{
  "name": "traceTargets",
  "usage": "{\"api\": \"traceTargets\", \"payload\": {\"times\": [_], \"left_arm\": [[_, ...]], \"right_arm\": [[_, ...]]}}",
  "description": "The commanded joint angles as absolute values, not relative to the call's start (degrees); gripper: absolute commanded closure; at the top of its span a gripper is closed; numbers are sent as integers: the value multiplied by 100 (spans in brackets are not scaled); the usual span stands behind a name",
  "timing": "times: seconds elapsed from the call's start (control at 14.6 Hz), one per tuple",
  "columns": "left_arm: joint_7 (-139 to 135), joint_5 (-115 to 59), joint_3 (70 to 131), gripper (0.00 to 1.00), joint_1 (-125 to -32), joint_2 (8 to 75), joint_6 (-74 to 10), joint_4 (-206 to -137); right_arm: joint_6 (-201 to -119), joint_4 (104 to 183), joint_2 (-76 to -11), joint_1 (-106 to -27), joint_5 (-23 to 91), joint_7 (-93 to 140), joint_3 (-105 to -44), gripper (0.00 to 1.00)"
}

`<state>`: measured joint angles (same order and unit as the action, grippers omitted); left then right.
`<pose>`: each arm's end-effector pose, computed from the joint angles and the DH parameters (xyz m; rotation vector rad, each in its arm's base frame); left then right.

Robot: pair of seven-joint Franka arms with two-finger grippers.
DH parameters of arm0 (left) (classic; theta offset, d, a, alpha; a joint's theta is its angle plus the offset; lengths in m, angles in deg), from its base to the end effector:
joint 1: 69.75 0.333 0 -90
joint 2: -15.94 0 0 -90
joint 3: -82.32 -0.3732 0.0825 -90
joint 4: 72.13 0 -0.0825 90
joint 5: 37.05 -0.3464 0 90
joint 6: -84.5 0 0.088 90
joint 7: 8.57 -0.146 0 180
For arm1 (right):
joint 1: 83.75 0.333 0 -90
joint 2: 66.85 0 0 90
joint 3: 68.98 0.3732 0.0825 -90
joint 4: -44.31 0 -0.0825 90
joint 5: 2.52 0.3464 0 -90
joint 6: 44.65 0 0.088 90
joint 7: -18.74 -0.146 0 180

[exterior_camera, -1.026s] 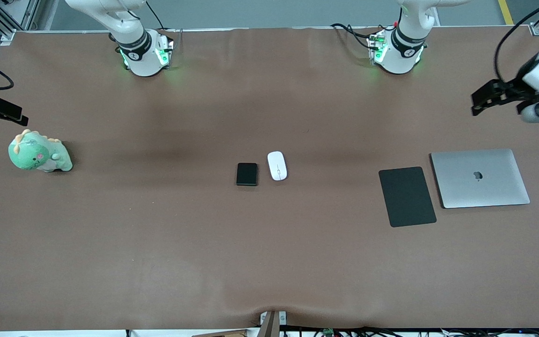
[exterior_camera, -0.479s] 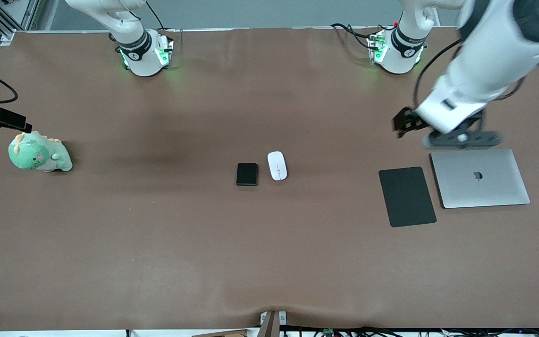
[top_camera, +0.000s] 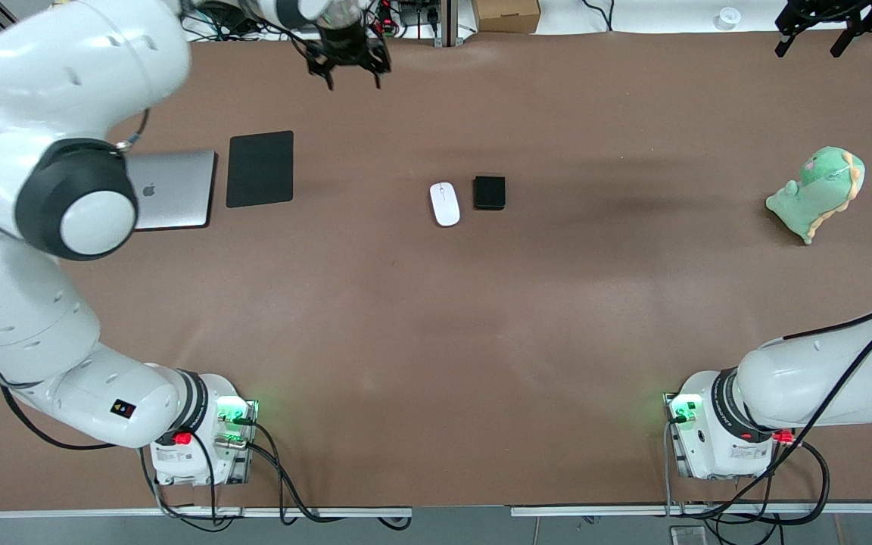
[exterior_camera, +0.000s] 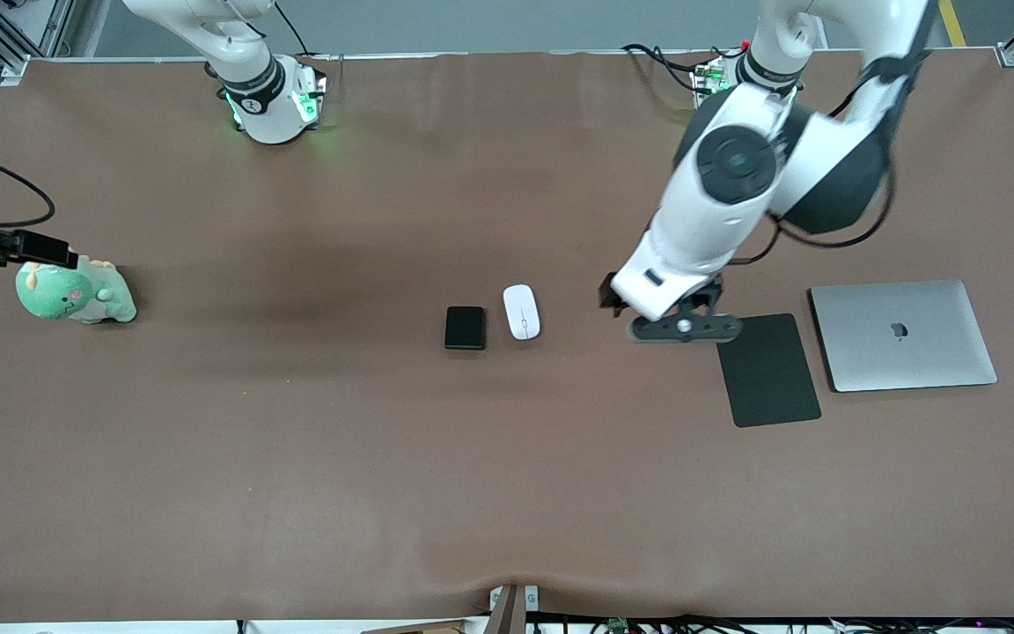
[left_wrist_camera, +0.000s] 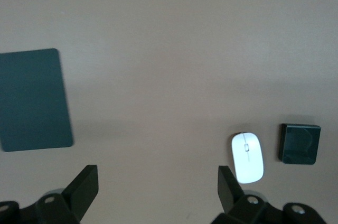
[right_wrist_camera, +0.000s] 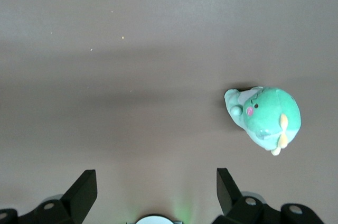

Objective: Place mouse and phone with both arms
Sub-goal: 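Move the left gripper to the white mouse while the right gripper reaches the phone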

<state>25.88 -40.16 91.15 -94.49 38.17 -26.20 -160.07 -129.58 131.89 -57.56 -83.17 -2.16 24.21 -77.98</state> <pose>0.5612 -0.3476 0.4624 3.1278 0.0128 0.0119 0.5461 -0.0727 0.5684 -3.1177 0.0813 0.3242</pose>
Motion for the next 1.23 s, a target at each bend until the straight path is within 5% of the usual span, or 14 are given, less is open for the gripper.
{"api": "traceTargets", "payload": {"times": [0.0,1.16], "left_arm": [[3279,-4136,9102,0,-9803,4255,-2852,-15870],[5875,-4364,9050,0,-10920,5927,-4453,-15879]], "right_arm": [[-13060,13062,-5509,-8393,-77,2463,-7716,0],[-13781,13097,-4866,-7155,855,1462,-7698,0]]}}
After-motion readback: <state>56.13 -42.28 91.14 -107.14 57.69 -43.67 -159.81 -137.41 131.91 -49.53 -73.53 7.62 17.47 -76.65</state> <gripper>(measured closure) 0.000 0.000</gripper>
